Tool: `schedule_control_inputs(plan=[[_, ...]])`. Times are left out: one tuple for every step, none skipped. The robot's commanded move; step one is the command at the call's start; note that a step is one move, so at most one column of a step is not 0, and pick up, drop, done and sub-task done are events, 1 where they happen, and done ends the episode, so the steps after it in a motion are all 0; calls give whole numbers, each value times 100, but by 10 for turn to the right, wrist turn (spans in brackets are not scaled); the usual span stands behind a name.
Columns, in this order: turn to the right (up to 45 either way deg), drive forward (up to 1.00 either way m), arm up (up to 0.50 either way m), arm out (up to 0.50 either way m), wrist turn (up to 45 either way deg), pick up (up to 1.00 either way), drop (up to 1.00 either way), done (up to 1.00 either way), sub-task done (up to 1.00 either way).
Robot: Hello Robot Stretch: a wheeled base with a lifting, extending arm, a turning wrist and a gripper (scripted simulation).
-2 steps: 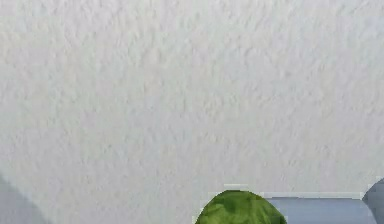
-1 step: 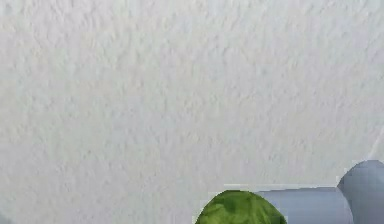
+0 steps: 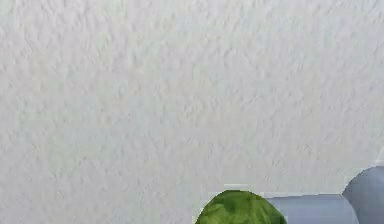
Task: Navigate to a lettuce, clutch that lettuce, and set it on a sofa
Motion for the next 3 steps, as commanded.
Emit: schedule_control_inputs(plan=[[450,0,0,0,0,0,0,0,0],[420,0,0,0,0,0,0,0,0],[-450,0,0,0,0,0,0,0,0]])
